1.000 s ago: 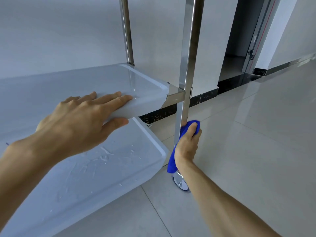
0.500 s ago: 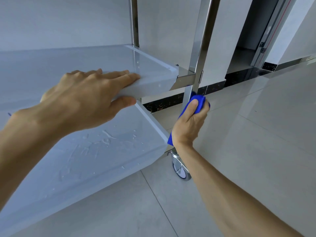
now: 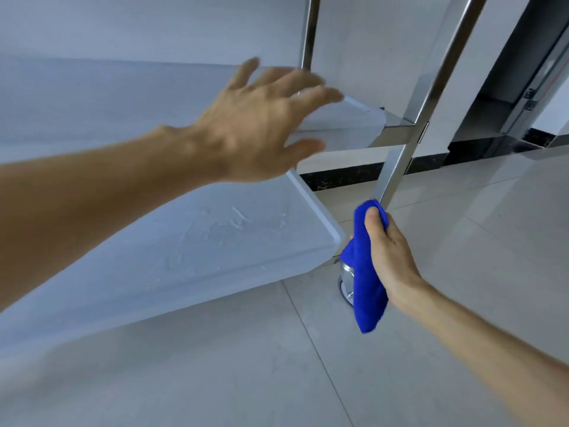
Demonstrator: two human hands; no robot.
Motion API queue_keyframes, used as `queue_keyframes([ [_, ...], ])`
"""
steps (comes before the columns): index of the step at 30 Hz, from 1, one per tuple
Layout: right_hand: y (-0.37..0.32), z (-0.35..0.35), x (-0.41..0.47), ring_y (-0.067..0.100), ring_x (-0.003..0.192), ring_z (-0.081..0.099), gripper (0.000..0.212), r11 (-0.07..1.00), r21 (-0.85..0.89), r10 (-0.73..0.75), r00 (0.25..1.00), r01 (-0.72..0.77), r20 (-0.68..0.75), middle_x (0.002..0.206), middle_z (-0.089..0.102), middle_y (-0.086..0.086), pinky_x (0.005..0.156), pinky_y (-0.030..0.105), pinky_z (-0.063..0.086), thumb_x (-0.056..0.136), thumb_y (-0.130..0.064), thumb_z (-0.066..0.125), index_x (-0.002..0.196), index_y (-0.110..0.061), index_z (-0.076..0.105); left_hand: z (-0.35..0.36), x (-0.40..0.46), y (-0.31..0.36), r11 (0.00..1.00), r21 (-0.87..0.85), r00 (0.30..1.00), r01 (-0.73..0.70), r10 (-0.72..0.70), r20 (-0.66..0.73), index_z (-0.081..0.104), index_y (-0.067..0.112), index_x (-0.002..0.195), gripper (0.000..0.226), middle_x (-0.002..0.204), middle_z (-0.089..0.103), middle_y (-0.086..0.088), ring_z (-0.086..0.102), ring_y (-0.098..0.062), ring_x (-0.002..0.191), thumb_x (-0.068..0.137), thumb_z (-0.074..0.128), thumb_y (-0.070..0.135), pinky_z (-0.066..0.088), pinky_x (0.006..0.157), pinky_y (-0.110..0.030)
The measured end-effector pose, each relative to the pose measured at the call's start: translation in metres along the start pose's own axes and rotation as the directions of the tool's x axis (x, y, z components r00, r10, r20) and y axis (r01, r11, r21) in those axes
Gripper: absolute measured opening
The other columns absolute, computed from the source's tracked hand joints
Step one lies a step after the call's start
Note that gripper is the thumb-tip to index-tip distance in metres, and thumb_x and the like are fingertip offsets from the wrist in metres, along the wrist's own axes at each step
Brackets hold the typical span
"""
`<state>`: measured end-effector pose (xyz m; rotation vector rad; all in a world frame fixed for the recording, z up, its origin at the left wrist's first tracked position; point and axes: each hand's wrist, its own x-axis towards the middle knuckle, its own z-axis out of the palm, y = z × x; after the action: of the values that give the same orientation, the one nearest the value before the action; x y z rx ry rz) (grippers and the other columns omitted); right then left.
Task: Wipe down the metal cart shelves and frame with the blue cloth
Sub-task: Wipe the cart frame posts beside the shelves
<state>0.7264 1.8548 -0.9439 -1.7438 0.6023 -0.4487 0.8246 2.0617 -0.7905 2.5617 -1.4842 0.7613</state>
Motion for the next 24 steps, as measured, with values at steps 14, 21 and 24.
queue_keyframes([
  [14, -0.086, 0.078, -0.005, 0.031, 0.111, 0.066, 0.028, 0.957, 0.032, 0.266, 0.916, -0.288, 0.301, 0.12, 0.069, 0.003, 0.098, 0.055, 0.049, 0.094, -0.051, 0.061, 0.116, -0.033, 0.061, 0.075, -0.125, -0.024, 0.656, -0.53, 0.816, 0.537, -0.245, 0.524, 0.051, 0.036, 0.118, 0.048, 0.103, 0.062, 0.014, 0.062, -0.004, 0.082, 0.083, 0.051, 0.069, 0.047, 0.079, -0.029],
  [21, -0.083, 0.13, -0.012, 0.034, 0.103, 0.062, 0.022, 0.861, 0.255, 0.272, 0.822, -0.44, 0.5, 0.109, 0.063, 0.007, 0.082, 0.06, 0.056, 0.09, -0.035, 0.072, 0.106, -0.023, 0.062, 0.087, -0.157, -0.02, 0.009, -0.676, 0.664, 0.737, -0.2, 0.721, 0.056, 0.02, 0.125, 0.037, 0.116, 0.068, -0.008, 0.07, -0.022, 0.099, 0.092, 0.063, 0.034, 0.058, 0.089, -0.04],
  [24, -0.08, 0.137, -0.011, 0.035, 0.109, 0.062, 0.042, 0.914, 0.166, 0.216, 0.79, -0.371, 0.574, 0.127, 0.059, 0.006, 0.074, 0.059, 0.058, 0.086, -0.025, 0.077, 0.123, -0.029, 0.056, 0.082, -0.167, -0.029, -0.107, -0.739, 0.683, 0.665, -0.314, 0.66, 0.06, 0.017, 0.124, 0.029, 0.117, 0.07, -0.01, 0.07, -0.024, 0.101, 0.097, 0.057, 0.026, 0.057, 0.091, -0.04],
])
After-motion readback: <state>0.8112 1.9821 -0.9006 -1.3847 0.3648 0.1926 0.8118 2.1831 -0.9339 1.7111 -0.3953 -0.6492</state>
